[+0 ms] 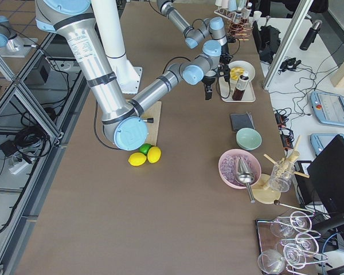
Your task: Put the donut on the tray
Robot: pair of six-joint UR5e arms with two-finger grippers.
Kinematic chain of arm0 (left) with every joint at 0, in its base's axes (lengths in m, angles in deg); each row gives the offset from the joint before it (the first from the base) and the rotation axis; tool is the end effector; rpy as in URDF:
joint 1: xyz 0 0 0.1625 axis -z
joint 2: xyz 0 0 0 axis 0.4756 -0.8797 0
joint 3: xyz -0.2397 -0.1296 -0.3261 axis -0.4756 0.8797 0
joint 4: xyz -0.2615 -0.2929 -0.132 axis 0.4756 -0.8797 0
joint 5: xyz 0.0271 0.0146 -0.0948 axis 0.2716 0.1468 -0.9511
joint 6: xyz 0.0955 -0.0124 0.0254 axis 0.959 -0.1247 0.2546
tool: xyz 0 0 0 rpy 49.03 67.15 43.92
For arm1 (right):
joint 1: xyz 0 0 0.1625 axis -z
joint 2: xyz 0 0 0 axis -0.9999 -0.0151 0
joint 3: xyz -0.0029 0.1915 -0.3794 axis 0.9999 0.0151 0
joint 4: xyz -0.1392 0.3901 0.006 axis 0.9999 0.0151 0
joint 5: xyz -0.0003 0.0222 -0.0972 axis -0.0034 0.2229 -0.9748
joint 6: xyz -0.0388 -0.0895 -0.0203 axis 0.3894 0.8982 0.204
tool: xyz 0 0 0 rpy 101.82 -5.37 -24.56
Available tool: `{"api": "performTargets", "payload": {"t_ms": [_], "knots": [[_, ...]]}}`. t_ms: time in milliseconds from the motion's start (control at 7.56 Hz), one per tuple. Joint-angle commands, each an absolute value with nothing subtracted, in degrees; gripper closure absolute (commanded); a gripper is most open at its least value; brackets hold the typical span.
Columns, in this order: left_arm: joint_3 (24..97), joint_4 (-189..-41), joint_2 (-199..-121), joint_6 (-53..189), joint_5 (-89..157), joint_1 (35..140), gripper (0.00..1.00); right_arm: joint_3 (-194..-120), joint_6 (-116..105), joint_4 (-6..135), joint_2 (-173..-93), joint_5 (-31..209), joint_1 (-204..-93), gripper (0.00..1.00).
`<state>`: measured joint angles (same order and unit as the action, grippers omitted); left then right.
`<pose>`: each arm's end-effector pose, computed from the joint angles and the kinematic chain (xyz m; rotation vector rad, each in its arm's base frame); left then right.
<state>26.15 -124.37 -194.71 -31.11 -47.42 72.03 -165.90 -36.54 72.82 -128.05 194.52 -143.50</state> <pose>0.5369 -0.6652 0.2357 -0.0347 1.0598 -0.9588 -0.3033 -0.5459 0.3024 0.1079 -0.9436 -0.0577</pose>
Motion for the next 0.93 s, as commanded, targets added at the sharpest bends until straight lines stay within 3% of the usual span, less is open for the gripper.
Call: {"api": "performTargets", "payload": {"t_ms": [0,132,264,529,793], "knots": [[24.91,-124.53,-195.58,-27.59,-45.97,73.47,0.49,-165.17,-28.46,72.89,-132.21,196.04,-147.49,0.0],[25.26,-124.53,-195.32,-23.37,-45.88,74.18,0.02,-165.08,-27.84,72.89,-132.74,196.4,-148.1,0.0],[29.27,-124.45,-192.44,-20.89,-47.01,74.97,0.01,-164.9,-27.4,73.07,-133.35,196.4,-149.24,0.0],[45.14,-122.35,-179.47,-8.0,-63.88,79.17,0.01,-158.79,-19.36,72.98,-133.62,196.4,-153.62,0.0],[56.07,-120.41,-164.99,9.44,-67.24,82.44,0.01,-154.72,-11.09,73.07,-136.24,196.4,-160.29,0.0]]}}
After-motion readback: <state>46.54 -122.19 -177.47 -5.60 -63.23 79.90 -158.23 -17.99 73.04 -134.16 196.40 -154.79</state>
